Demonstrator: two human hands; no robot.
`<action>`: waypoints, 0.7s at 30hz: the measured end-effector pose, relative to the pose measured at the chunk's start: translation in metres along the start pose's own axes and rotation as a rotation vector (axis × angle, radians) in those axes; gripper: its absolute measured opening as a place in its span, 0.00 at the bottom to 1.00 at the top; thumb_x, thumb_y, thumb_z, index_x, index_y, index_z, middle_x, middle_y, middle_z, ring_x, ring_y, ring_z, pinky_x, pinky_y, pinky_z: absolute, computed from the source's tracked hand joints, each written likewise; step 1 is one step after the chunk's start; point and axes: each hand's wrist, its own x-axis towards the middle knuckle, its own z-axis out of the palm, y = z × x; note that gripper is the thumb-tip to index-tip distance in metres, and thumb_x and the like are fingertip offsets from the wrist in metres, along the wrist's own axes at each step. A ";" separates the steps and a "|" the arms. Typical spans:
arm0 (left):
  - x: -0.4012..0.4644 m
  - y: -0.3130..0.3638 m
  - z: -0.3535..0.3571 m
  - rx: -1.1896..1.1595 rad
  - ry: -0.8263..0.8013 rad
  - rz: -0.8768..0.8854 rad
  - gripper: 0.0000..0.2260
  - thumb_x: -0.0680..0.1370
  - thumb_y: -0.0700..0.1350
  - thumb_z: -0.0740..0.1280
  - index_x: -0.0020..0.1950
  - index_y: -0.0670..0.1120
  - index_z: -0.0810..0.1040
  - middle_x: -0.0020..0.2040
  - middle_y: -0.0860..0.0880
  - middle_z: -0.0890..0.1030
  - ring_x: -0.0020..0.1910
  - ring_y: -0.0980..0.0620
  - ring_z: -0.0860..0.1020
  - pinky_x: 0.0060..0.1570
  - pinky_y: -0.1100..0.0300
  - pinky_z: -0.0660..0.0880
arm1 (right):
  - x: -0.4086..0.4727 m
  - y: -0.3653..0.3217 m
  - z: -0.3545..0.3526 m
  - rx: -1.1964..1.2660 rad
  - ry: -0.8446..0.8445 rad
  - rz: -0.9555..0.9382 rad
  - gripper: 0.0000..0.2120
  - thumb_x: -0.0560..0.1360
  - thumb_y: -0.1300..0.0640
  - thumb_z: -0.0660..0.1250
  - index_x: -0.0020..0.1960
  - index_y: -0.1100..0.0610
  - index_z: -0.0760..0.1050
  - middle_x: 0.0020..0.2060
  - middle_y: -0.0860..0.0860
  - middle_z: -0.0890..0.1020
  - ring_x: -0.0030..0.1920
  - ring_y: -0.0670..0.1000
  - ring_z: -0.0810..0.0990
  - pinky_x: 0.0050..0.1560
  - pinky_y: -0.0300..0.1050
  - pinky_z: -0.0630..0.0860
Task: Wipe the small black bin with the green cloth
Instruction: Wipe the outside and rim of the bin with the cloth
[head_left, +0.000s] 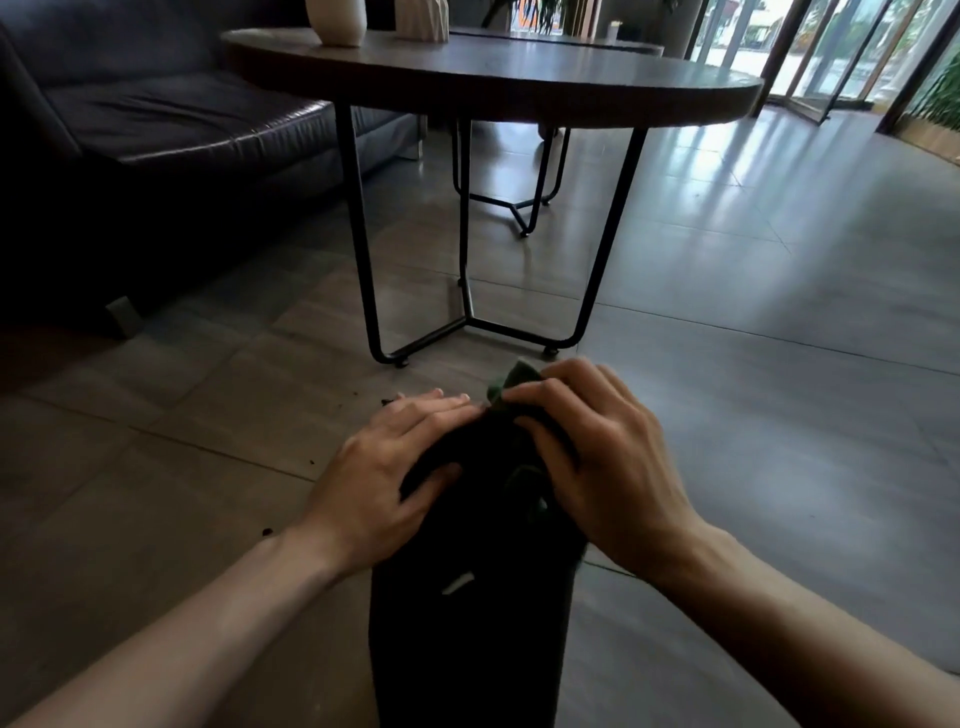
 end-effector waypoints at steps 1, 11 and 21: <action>0.001 -0.004 -0.001 -0.021 0.005 -0.002 0.22 0.79 0.47 0.67 0.74 0.55 0.72 0.72 0.58 0.74 0.74 0.58 0.69 0.71 0.53 0.70 | -0.005 -0.001 0.004 0.055 0.069 -0.039 0.11 0.83 0.57 0.65 0.64 0.56 0.79 0.57 0.53 0.79 0.53 0.56 0.78 0.50 0.50 0.79; 0.012 -0.021 -0.006 -0.152 -0.039 -0.042 0.23 0.80 0.45 0.70 0.73 0.61 0.72 0.73 0.61 0.74 0.75 0.63 0.67 0.74 0.53 0.68 | -0.102 -0.022 0.087 -0.187 -0.089 -0.336 0.22 0.84 0.55 0.61 0.77 0.51 0.66 0.65 0.51 0.73 0.70 0.60 0.72 0.72 0.60 0.72; 0.006 -0.025 -0.009 -0.146 -0.008 -0.049 0.22 0.79 0.47 0.70 0.72 0.60 0.73 0.71 0.62 0.75 0.74 0.62 0.69 0.73 0.50 0.69 | -0.116 -0.009 0.082 -0.317 -0.232 -0.679 0.17 0.87 0.55 0.58 0.75 0.47 0.71 0.78 0.51 0.70 0.77 0.58 0.70 0.75 0.57 0.70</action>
